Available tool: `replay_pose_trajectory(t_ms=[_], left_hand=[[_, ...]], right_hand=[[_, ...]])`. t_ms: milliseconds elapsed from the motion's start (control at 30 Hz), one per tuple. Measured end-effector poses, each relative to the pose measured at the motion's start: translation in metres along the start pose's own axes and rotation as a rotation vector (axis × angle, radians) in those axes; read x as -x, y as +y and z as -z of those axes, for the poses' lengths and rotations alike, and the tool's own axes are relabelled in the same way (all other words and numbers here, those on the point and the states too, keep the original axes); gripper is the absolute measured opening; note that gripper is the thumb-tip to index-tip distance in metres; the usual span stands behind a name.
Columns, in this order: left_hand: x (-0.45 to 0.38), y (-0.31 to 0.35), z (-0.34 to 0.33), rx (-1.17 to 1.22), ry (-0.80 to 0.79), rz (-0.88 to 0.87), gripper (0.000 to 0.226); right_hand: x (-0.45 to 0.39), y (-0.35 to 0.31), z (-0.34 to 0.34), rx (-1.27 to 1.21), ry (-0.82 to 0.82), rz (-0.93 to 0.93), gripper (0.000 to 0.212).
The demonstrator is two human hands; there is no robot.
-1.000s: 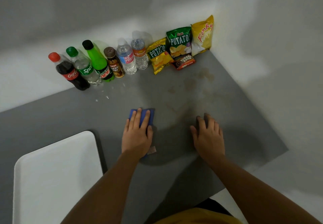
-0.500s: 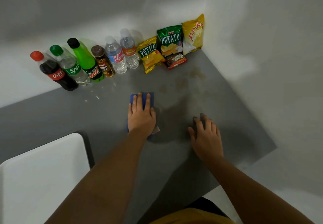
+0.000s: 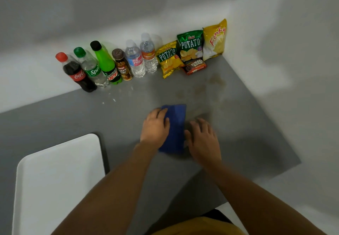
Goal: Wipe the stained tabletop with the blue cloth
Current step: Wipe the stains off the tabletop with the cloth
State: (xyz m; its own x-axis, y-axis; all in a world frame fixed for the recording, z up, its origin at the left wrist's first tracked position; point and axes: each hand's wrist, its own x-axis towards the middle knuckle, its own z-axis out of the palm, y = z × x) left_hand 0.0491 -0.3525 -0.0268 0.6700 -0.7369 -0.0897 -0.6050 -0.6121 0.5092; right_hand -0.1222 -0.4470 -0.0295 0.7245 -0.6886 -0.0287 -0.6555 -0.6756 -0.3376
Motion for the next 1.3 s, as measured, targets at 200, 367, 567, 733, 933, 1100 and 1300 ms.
replay_pose_trajectory(t_ms=[200, 367, 567, 733, 933, 1100, 1300], left_hand=[[0.010, -0.044, 0.044, -0.027, 0.129, 0.094, 0.038], [0.009, -0.057, 0.056, -0.006, 0.145, 0.148, 0.038], [0.002, -0.053, 0.057, 0.003, 0.166, 0.147, 0.036], [-0.001, -0.047, 0.054, 0.006, 0.167, 0.141, 0.037], [-0.006, -0.042, 0.046, 0.014, 0.156, 0.154, 0.036], [-0.010, -0.038, 0.041, 0.020, 0.142, 0.156, 0.036], [-0.011, -0.034, 0.036, 0.020, 0.145, 0.171, 0.036]], right_hand=[[-0.021, -0.051, -0.022, -0.076, 0.028, 0.200, 0.045], [-0.039, -0.075, -0.042, -0.075, -0.087, 0.212, 0.063], [-0.050, -0.079, -0.059, 0.019, -0.149, 0.115, 0.072], [-0.074, -0.055, -0.049, 0.009, -0.115, 0.215, 0.063], [-0.072, -0.003, -0.034, 0.044, -0.106, 0.189, 0.059], [-0.032, 0.001, -0.039, 0.095, -0.129, 0.133, 0.064], [-0.026, -0.029, -0.054, 0.083, -0.157, 0.221, 0.064]])
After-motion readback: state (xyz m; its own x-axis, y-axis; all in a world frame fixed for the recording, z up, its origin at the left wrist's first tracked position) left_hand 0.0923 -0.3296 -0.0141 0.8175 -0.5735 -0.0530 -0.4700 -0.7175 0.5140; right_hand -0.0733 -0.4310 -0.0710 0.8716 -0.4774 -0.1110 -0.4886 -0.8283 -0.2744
